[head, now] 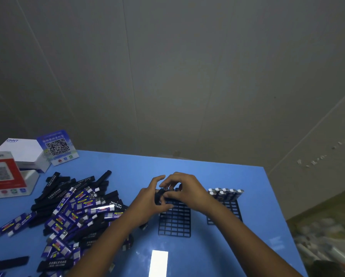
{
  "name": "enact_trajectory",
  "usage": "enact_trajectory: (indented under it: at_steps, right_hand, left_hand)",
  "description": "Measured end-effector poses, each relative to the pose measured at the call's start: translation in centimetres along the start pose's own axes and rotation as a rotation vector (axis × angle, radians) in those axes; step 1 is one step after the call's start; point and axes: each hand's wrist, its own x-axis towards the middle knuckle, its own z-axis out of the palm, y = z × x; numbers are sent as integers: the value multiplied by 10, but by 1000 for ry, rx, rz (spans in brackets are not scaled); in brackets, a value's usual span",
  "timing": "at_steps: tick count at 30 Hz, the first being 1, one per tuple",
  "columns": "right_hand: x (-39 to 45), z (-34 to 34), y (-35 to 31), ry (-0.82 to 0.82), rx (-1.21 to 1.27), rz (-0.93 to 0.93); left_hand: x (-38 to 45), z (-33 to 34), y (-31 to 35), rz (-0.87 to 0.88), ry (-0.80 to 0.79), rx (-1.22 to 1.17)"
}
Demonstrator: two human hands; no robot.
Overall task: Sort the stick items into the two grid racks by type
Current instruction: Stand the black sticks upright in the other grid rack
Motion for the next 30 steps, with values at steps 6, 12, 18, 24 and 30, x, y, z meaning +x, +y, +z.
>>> enact_trajectory:
  at_steps: [6,12,18,24,30]
  right_hand:
    - [-4,-2,-2,-1,-6,3]
    - [-4,-17,-8,-46,12,11]
    - [-2,-37,-5,49,44,63]
    - [-4,-42,0,133,10,65]
    - [-8,-46,6,156,-60,102]
  left_hand:
    - [-4,2,7,5,-21,1]
    - [-6,0,9,-7,-30,16]
    - [-7,-7,-1,-56,-4,6]
    - [-5,-7,-6,-62,0,15]
    - [-2,-5,-3,-63,-7,3]
